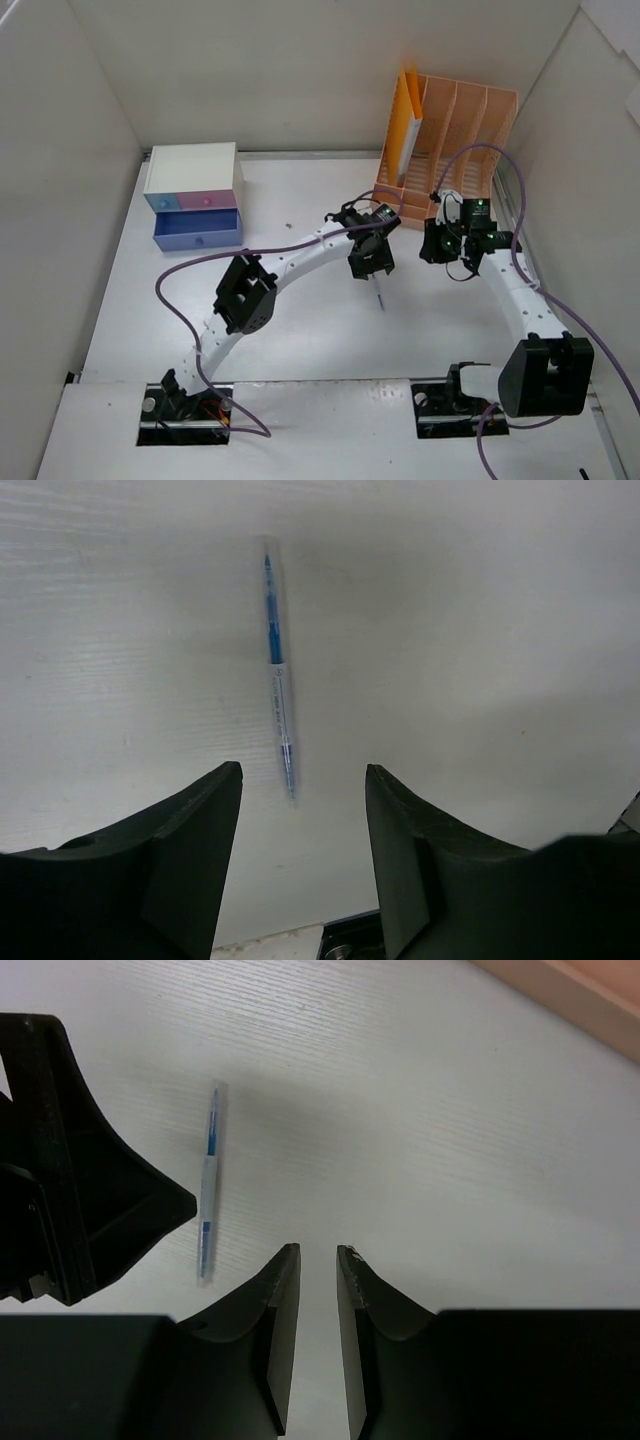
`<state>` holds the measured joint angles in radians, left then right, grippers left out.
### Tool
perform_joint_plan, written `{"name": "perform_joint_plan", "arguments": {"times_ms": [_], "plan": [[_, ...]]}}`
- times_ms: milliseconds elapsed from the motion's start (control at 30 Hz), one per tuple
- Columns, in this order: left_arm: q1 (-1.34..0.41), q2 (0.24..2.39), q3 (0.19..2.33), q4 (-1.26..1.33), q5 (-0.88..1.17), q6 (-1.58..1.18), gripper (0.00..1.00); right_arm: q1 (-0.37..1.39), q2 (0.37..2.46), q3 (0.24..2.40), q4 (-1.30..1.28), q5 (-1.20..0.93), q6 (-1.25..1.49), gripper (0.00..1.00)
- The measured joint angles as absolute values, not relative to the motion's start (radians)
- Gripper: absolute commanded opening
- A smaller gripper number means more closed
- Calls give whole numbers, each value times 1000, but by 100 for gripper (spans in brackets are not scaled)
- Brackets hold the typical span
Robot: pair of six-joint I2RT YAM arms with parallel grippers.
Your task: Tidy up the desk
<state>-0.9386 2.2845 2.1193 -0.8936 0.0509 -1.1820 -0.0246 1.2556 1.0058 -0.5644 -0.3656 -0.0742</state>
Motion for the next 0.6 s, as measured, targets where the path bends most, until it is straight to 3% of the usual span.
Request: {"name": "perform_joint_plan", "arguments": {"times_ms": [600], "plan": [[-961,2394,2173,-920,72,-1187,37,-73,1163,935,-530,-381,-47,19]]}}
